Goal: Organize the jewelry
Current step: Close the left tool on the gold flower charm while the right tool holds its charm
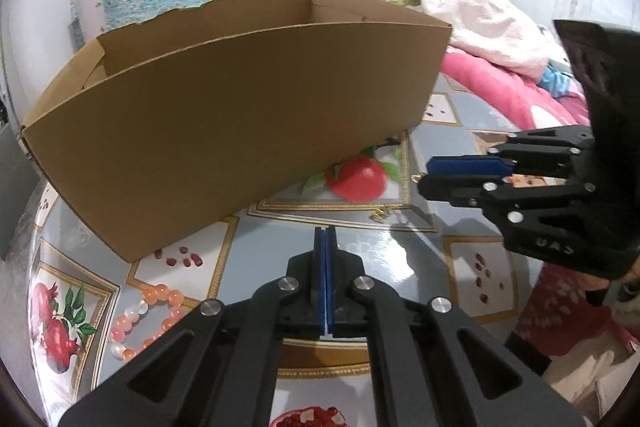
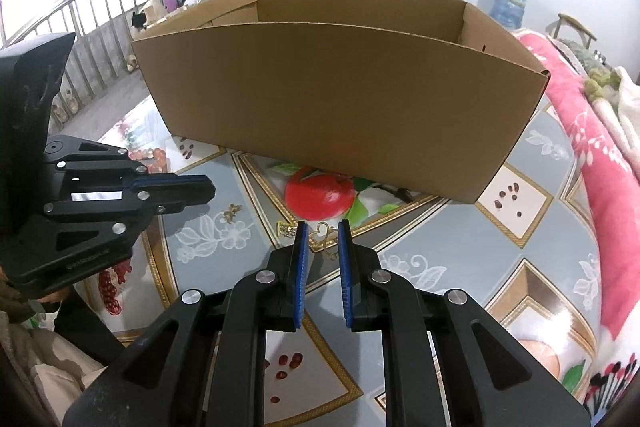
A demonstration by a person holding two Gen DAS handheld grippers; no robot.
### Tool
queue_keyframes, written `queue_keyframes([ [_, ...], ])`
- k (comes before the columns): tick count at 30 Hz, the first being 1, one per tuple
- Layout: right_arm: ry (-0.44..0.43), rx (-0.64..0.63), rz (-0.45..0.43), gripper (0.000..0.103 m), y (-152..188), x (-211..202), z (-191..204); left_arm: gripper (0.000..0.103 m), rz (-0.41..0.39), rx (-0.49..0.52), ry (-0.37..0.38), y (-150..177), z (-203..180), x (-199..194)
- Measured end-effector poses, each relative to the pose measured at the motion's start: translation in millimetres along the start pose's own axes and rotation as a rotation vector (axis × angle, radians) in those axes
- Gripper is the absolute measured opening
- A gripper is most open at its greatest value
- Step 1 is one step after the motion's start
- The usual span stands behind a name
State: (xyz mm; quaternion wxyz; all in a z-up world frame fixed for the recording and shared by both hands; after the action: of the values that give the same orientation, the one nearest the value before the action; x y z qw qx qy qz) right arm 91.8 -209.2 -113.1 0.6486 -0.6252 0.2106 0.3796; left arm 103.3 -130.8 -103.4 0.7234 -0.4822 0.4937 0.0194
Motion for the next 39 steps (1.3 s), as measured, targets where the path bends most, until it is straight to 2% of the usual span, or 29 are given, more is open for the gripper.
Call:
queue_keyframes([
  [2, -0.006, 0.005, 0.002, 0.013, 1, -2, -1, 0.001, 0.002, 0.011, 0.019, 1, -2, 0],
  [4, -0.010, 0.006, 0.000, 0.013, 0, -3, -1, 0.005, 0.009, 0.041, 0.007, 1, -5, 2],
  [6, -0.019, 0.010, -0.005, 0.013, -1, -5, -1, 0.017, 0.023, 0.072, -0.009, 0, -6, 7],
  [8, -0.027, 0.012, -0.010, 0.013, -1, -5, -1, 0.021, 0.038, 0.095, -0.026, 1, -4, 10],
  [11, -0.040, 0.023, -0.014, 0.013, -1, -4, -4, 0.022, 0.054, 0.133, -0.011, -2, -7, 15],
  [17, -0.060, 0.036, -0.015, 0.013, -1, -2, -9, 0.022, 0.102, 0.207, 0.014, 4, -11, 26],
  [22, -0.073, 0.053, -0.019, 0.013, 0, -2, -12, 0.022, 0.110, 0.228, 0.052, 2, -11, 29],
  [26, -0.080, 0.059, -0.019, 0.013, 0, -3, -15, 0.016, 0.113, 0.241, 0.075, 2, -13, 29],
  [30, -0.081, 0.060, -0.020, 0.013, 0, -3, -15, 0.008, 0.124, 0.230, 0.068, 1, -9, 31],
  [39, -0.081, 0.057, -0.023, 0.013, -2, -3, -16, 0.006, 0.119, 0.224, 0.053, 1, -9, 31],
])
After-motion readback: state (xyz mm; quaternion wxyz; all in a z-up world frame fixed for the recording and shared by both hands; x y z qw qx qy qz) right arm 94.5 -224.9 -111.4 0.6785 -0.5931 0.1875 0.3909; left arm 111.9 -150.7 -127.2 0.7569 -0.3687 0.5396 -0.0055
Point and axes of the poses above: each gripper's, at about its wrist camera, not at the fingertips, and x roughly the way its jaws point, z to its left, y to its underside, the point moved 9 cm from there along x, roughly the way its jaws point, and after that the axes turned 10 degrees about x, right-handed, at the moved point
